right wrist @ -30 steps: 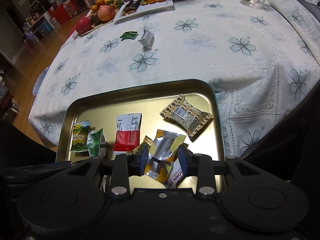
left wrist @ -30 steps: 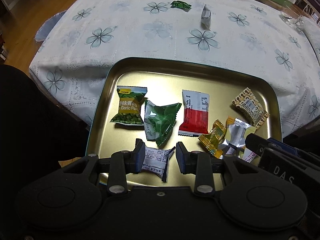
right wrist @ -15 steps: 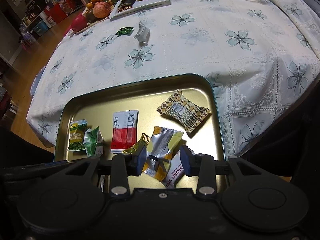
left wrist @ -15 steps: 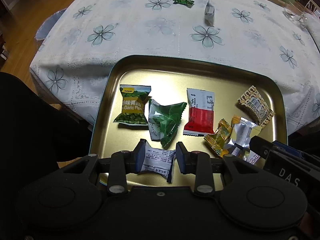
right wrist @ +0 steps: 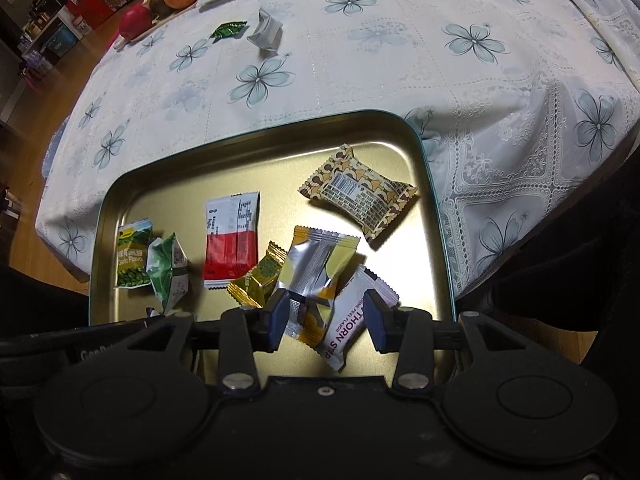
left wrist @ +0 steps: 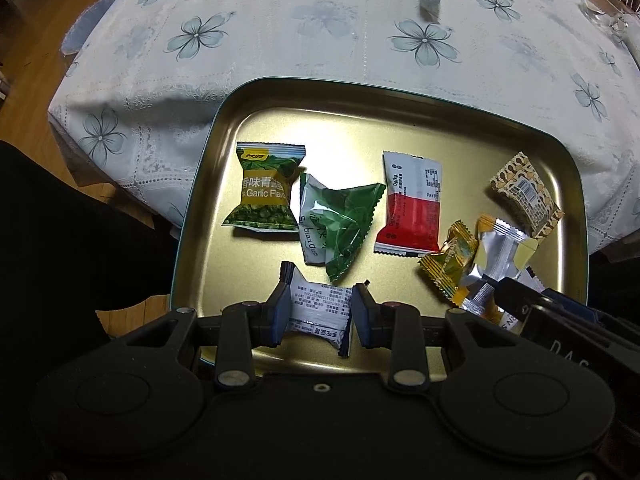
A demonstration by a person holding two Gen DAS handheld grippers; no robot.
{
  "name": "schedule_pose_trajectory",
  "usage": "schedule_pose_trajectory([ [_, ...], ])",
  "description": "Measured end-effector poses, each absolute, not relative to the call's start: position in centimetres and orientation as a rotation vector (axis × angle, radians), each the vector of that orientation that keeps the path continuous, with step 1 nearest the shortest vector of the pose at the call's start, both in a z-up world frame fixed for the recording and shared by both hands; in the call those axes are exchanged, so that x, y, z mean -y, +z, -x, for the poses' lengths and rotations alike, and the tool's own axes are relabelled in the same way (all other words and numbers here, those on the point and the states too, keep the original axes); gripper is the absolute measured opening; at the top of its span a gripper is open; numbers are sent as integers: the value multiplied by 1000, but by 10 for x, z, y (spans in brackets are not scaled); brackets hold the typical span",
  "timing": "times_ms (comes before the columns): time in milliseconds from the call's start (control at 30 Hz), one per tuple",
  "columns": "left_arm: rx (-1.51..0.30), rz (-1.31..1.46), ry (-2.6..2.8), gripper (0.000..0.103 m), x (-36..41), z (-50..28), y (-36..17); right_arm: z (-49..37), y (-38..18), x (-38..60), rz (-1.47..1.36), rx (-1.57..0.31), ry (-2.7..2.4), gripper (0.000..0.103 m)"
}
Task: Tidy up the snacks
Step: 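Move both open tools away from the tray toward the remaining snacks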
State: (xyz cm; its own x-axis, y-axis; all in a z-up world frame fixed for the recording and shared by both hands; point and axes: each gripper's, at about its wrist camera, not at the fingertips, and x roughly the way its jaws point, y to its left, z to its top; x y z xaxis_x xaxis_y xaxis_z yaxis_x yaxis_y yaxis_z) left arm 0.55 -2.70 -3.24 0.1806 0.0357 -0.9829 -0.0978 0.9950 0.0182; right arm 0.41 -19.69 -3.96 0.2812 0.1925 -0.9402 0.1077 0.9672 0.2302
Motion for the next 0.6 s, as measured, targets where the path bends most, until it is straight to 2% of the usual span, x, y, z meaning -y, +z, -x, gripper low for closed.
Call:
schedule_pose_trajectory([
  [600, -1411, 97, 108, 42, 8, -23, -37, -18, -50, 179, -219, -1400, 98, 53],
])
